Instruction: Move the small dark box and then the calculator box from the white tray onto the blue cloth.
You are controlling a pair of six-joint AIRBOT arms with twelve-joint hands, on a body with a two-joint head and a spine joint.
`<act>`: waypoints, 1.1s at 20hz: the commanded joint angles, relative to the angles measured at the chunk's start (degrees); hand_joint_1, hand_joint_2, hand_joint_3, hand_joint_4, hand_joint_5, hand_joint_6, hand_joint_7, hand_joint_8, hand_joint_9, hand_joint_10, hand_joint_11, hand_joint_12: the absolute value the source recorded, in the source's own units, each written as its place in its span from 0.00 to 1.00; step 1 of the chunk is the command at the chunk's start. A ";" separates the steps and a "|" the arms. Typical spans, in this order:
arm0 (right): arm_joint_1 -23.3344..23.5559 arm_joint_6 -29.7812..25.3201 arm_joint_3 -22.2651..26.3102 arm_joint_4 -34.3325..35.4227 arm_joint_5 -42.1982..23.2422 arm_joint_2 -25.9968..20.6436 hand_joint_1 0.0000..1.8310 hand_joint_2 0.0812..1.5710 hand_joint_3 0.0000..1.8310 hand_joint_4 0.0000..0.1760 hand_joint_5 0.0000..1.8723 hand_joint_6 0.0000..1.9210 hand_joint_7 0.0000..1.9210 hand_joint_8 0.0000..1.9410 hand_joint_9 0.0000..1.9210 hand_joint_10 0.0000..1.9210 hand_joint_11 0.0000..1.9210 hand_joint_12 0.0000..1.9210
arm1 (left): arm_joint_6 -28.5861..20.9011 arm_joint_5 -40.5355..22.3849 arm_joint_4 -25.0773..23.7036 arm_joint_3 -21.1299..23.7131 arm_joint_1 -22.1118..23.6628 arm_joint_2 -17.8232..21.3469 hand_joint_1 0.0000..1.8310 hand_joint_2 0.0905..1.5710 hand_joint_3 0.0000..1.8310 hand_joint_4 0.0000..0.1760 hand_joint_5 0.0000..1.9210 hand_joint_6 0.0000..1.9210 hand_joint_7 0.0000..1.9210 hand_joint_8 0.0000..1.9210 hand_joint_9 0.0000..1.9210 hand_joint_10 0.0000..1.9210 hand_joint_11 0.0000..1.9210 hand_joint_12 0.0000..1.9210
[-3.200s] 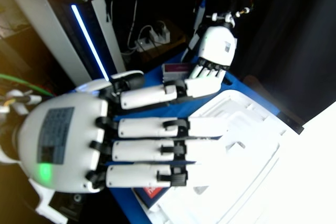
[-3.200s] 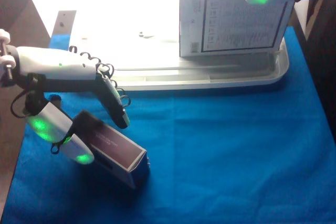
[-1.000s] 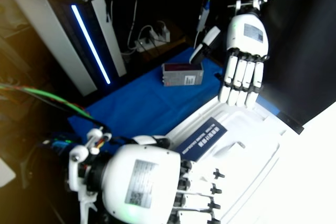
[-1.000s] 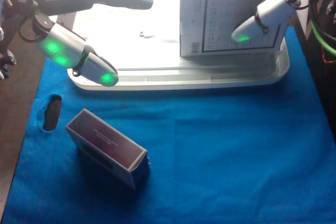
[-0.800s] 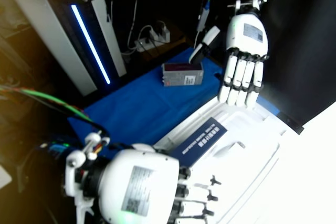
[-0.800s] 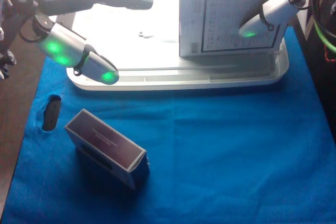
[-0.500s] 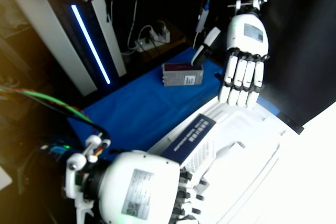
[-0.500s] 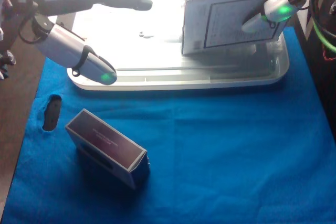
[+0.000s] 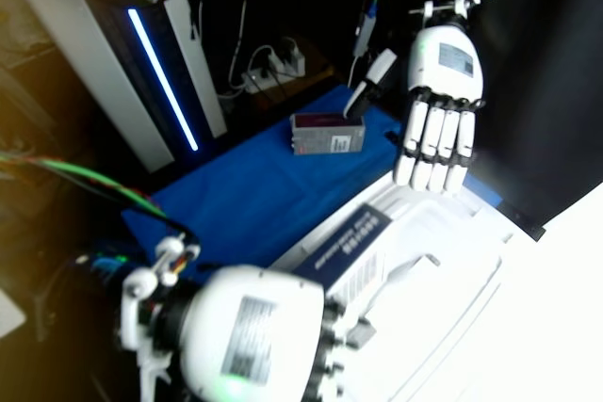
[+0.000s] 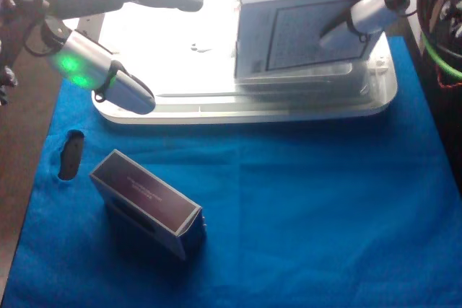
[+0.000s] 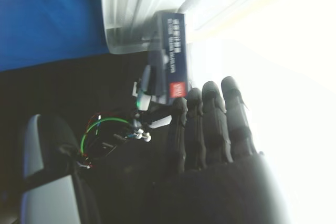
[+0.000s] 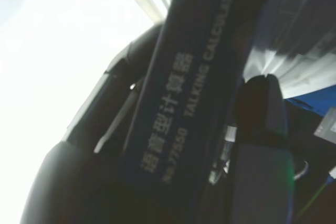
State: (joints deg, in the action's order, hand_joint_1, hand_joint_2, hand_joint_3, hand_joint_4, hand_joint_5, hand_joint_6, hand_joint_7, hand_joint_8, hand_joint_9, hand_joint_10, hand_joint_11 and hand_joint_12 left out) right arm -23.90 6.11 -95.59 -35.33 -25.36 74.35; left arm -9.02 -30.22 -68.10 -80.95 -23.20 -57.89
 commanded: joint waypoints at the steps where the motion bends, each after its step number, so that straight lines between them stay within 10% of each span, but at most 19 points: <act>1: 1.86 -0.18 0.39 2.36 -6.90 -1.02 0.70 0.62 0.00 0.00 0.64 0.26 0.68 0.28 0.74 0.01 0.50 0.61 | -0.10 -1.64 3.24 -0.55 0.69 0.01 0.44 0.46 0.00 0.00 0.10 0.00 0.12 0.00 0.09 0.00 0.00 0.12; 10: 7.70 8.34 14.75 1.27 -12.25 -10.96 0.71 0.64 0.00 0.00 0.59 0.31 0.67 0.34 0.77 0.01 0.53 0.61 | 2.37 1.18 5.43 -1.00 0.66 0.98 0.42 0.44 0.00 0.00 0.12 0.00 0.11 0.00 0.10 0.00 0.00 0.17; 12: 7.70 8.34 17.18 0.53 -13.40 -12.69 0.71 0.63 0.00 0.00 0.68 0.12 0.63 0.43 0.76 0.01 0.40 0.78 | 2.42 1.75 5.64 -0.97 0.66 1.41 0.42 0.43 0.00 0.00 0.12 0.00 0.11 0.00 0.10 0.00 0.00 0.17; 16: 7.70 8.34 21.44 -1.27 -13.87 -16.81 0.65 0.65 0.00 0.00 0.60 0.37 0.74 0.06 0.80 0.01 0.60 0.57 | 3.79 2.39 7.02 -0.98 0.66 1.78 0.42 0.43 0.00 0.00 0.10 0.00 0.11 0.00 0.09 0.00 0.00 0.12; 20: 7.69 8.34 25.83 -3.47 -14.05 -20.71 0.71 0.65 0.00 0.00 0.54 0.40 0.69 0.27 0.81 0.00 0.63 0.49 | 4.30 2.88 7.67 -0.96 0.46 1.89 0.41 0.45 0.00 0.00 0.12 0.00 0.12 0.00 0.13 0.00 0.00 0.23; 22: 7.69 8.34 27.54 -4.49 -14.09 -22.02 0.70 0.69 0.00 0.00 0.48 0.45 0.58 0.50 0.83 0.01 0.59 0.62 | 5.04 2.94 8.74 -0.95 0.07 1.89 0.41 0.45 0.00 0.00 0.13 0.00 0.14 0.00 0.14 0.00 0.00 0.24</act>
State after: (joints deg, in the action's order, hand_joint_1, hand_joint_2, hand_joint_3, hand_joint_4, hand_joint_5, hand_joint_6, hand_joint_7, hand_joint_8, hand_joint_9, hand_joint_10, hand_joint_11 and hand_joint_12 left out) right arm -17.21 14.28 -67.96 -42.35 -34.02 52.05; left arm -3.97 -24.97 -62.00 -81.71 -23.42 -56.25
